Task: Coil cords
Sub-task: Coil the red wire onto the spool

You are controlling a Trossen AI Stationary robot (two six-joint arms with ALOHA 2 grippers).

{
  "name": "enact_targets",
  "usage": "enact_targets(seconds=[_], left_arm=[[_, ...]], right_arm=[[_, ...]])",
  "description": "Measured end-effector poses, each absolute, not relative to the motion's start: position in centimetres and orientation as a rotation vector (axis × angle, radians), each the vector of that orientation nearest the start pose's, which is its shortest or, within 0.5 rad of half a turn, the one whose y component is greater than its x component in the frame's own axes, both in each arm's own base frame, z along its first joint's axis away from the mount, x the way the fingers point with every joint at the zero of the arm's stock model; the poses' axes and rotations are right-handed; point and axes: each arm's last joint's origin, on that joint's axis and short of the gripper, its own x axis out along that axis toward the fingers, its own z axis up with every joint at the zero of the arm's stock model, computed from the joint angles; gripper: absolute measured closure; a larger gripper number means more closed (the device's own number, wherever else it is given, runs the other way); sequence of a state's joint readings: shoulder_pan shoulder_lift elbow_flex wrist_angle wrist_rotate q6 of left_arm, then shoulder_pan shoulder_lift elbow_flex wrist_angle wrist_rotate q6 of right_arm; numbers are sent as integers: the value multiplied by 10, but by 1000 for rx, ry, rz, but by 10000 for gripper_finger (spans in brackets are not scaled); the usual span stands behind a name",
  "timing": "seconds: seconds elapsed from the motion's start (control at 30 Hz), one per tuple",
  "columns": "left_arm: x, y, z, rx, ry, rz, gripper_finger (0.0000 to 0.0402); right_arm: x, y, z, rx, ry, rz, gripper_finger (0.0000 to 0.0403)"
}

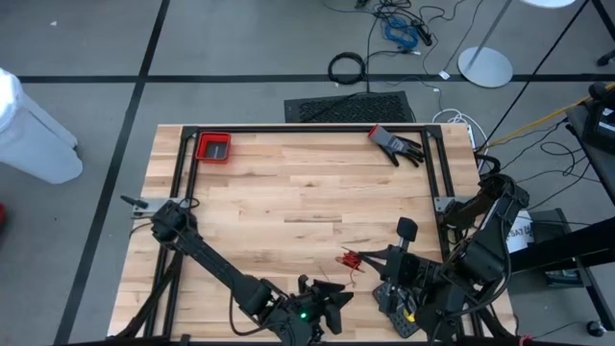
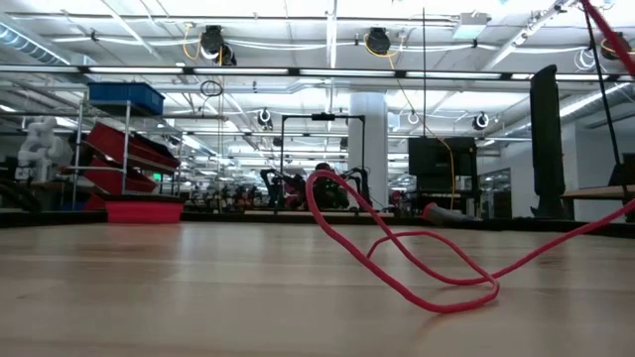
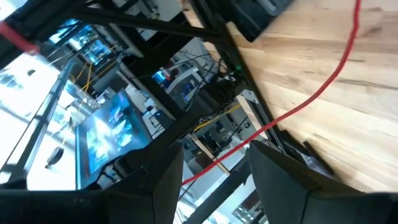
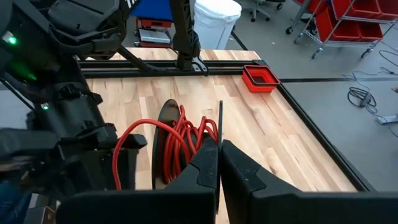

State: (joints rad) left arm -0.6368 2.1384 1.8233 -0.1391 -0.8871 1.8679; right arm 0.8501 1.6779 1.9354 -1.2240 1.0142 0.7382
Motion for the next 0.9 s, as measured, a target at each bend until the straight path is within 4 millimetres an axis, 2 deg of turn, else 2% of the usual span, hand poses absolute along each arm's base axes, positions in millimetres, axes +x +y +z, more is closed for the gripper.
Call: enact_targets(seconds=[0.23,0.43,0.7,0.9], left_arm=[[415,-261,266,2184,532,-165,211],[415,-261,266,2184,519,-175,211],[423,-248,265,2176,551,-166,211],[424,-249,266,2172,545,-160,211]], right_arm=[[228,222,418,-61,471,-340,403],[228,222,418,-65,472,-340,403],[231,218,418,-61,472,-354,403],[232,218,418,-58,486,-344,403]])
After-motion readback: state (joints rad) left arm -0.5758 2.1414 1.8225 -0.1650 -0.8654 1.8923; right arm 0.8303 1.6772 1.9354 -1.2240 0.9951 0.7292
